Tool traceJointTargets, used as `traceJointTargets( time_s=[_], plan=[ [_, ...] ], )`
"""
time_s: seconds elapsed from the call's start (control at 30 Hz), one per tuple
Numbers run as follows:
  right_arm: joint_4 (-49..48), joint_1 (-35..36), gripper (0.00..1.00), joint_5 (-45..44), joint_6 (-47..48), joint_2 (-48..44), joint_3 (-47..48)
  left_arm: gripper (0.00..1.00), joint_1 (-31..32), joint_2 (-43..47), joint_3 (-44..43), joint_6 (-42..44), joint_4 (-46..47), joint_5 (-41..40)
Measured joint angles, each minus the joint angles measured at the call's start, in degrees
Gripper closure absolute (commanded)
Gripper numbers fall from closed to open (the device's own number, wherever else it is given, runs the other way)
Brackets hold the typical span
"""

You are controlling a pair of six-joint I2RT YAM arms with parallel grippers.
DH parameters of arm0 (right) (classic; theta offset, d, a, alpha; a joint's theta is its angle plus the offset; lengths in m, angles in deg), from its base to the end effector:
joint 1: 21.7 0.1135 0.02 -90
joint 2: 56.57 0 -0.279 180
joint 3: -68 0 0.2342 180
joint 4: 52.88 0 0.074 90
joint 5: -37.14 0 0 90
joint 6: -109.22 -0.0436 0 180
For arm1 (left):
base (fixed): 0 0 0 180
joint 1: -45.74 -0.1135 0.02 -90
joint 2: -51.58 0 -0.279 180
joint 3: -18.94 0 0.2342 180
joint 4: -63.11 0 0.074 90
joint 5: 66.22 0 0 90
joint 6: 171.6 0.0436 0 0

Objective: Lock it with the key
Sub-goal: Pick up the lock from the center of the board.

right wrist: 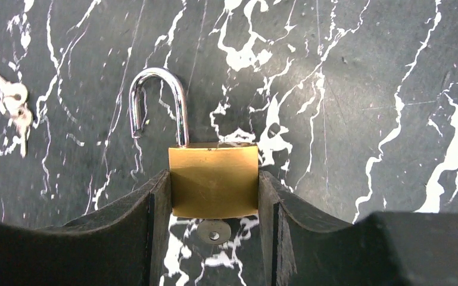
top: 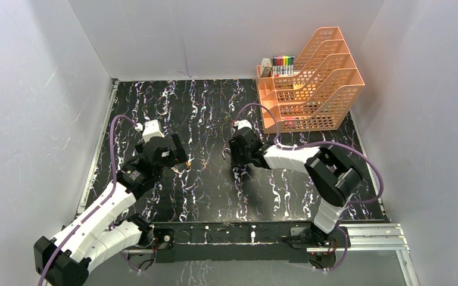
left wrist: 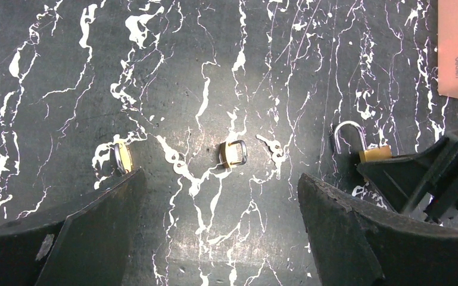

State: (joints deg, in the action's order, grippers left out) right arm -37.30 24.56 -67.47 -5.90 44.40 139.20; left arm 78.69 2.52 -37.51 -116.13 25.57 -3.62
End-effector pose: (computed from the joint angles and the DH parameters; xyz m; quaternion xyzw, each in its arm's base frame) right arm 0.2555 0.2511 0.1885 -0.1208 0.9108 0.1243 0.3746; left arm 0.1510 -0.0739 0.2978 -0.1297 0.8403 -0.0985 0.5170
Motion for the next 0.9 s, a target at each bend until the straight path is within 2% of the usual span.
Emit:
traceJointTargets(
  time_s=[0.23,0.43,0.6,0.9],
  plan=[
    [0.2,0.1,1.00,1.6,5.1,-8.0,-3.5,0.02,0.0,-0.1,0.0,0.0,1.1,1.7],
    [0.6,0.1,1.00,3.0,9.1,-23.1,-9.4,0.02,-0.1,-1.3,0.0,2.0,5.9,7.5],
    [3.0,0.1,1.00,5.0,9.3,-33.6,-12.9,0.04,-0.2,-1.9,0.0,6.6,11.9,17.6],
    [7.1,0.1,1.00,9.3,9.3,-40.9,-14.2,0.10,-0.2,-5.4,0.0,12.3,21.9,38.2]
  ],
)
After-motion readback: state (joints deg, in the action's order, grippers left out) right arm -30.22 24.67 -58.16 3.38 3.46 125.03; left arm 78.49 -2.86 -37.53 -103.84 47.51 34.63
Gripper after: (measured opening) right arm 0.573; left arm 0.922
